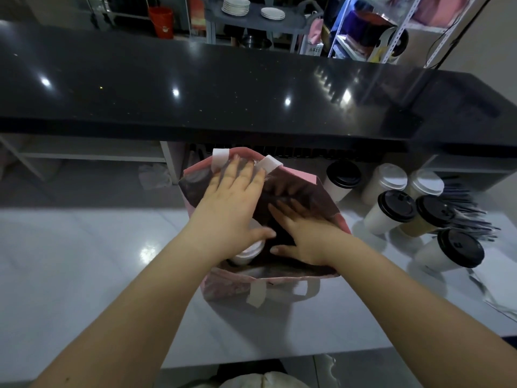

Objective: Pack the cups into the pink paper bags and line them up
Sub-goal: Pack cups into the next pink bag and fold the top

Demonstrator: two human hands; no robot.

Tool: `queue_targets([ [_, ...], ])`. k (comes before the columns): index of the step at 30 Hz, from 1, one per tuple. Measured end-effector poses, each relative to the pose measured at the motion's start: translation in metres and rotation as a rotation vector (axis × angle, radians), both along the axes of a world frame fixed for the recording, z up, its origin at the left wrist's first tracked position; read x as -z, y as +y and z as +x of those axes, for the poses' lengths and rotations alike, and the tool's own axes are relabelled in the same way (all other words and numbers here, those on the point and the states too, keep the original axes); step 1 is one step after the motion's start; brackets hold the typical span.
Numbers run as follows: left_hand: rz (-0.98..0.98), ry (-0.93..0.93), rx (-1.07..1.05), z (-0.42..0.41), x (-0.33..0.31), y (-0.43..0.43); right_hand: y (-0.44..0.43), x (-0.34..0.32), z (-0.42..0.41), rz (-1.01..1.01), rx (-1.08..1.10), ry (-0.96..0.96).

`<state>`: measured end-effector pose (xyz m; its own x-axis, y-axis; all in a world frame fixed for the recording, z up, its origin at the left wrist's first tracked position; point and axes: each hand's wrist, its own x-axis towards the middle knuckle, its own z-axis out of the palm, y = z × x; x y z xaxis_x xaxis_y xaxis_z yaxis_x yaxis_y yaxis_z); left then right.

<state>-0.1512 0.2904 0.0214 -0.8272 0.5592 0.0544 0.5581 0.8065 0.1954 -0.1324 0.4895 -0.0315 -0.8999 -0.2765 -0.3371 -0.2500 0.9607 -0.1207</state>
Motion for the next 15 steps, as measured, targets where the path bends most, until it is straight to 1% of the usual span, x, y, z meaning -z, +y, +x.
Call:
queue_targets([
  [2,0.033,0.063,-0.016,-0.002,-0.007,0.001,-0.003,-0.032,-0.004,-0.049,0.02,0.093],
  [5,0.02,0.143,-0.033,-0.005,-0.02,0.004,0.002,-0.079,0.0,-0.126,0.053,0.251],
  [7,0.007,0.169,-0.031,-0.006,-0.028,0.009,0.01,-0.098,0.009,-0.132,0.117,0.325],
  [10,0.017,0.176,0.011,-0.006,-0.038,0.028,0.021,-0.106,0.023,-0.156,0.219,0.416],
  [15,0.087,0.164,0.081,0.003,-0.043,0.087,0.048,-0.097,0.047,-0.163,0.369,0.564],
])
